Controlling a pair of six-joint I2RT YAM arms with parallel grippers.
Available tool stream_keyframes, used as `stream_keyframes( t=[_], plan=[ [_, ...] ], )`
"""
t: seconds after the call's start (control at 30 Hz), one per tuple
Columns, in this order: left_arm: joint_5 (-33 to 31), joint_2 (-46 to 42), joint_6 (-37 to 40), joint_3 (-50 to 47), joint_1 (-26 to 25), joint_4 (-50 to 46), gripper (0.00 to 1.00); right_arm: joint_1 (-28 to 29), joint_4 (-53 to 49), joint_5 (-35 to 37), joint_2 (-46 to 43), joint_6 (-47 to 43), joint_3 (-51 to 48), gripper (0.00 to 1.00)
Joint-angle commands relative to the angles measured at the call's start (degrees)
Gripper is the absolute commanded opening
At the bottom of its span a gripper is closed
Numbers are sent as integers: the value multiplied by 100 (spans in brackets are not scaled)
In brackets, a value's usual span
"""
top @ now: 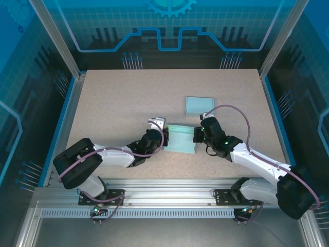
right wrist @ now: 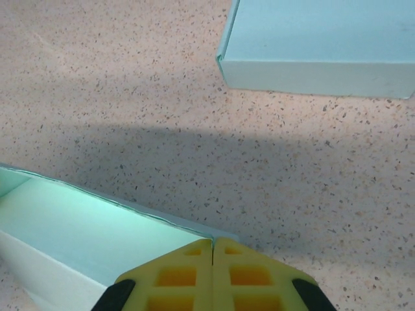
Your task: Fold the paper box
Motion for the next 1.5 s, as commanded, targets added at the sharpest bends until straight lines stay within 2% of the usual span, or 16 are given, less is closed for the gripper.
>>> stream_keyframes(
  t=[0.0, 0.37, 0.63, 0.9, 1.17, 1.47],
  plan=[
    [763, 366, 634, -48, -184, 1297, 0, 228, 1045, -123, -112, -297, -69, 0],
    [660, 1686, 1881, 129, -177, 4006, 0, 246, 2095, 197, 47, -903, -264, 0],
    [706, 2018, 2370, 394, -177, 4010, 0, 283, 3066, 182, 279, -1083, -646, 0],
    [925, 2182, 2400, 119, -202, 4010, 0, 774, 3764, 828, 17, -1263, -1382, 0],
    [948, 2121, 2584, -215, -317, 4011, 0, 1245, 3901, 1299, -346, -1435, -1873, 0],
    [857, 2144, 2203, -619, -335, 4015, 4, 1847, 3635, 2126, -285, -1365, -1985, 0]
  ],
)
